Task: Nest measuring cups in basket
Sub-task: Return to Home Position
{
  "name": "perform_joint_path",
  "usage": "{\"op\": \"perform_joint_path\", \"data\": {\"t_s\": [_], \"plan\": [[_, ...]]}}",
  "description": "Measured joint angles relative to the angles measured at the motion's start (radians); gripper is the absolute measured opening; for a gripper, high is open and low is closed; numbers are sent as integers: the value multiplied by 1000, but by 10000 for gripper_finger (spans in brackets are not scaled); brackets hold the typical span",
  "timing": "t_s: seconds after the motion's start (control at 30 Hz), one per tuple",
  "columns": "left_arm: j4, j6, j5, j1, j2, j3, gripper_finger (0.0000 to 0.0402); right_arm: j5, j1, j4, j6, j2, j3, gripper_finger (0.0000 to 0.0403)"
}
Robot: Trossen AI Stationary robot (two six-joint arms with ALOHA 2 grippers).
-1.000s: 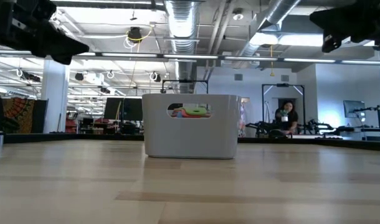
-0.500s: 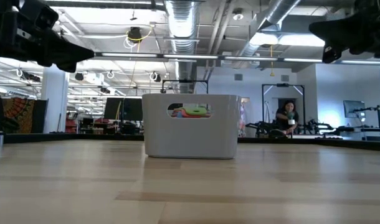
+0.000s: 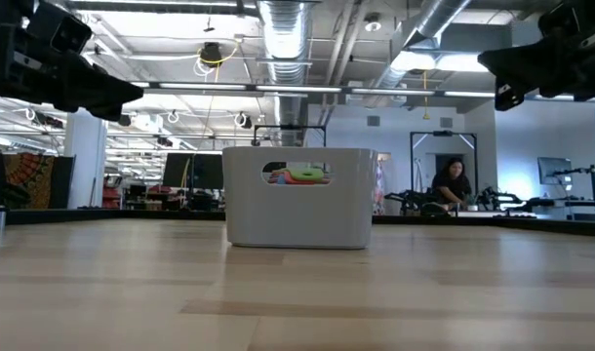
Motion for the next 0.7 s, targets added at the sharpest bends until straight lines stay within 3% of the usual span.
{"op": "perform_joint_path", "data": {"t_s": [0.23,0.4,0.7], "plan": [[48,1,-24,-1,0,1,0,-2,-21,-20,-1,-1,0,9],[-41,-16,45,-17,-1,64,0,-26,-28,-21,-2,-52,-1,4],[-21,34,-7,-22,0,36,0,-38,-28,-73,-15,-88,-2,4]]}}
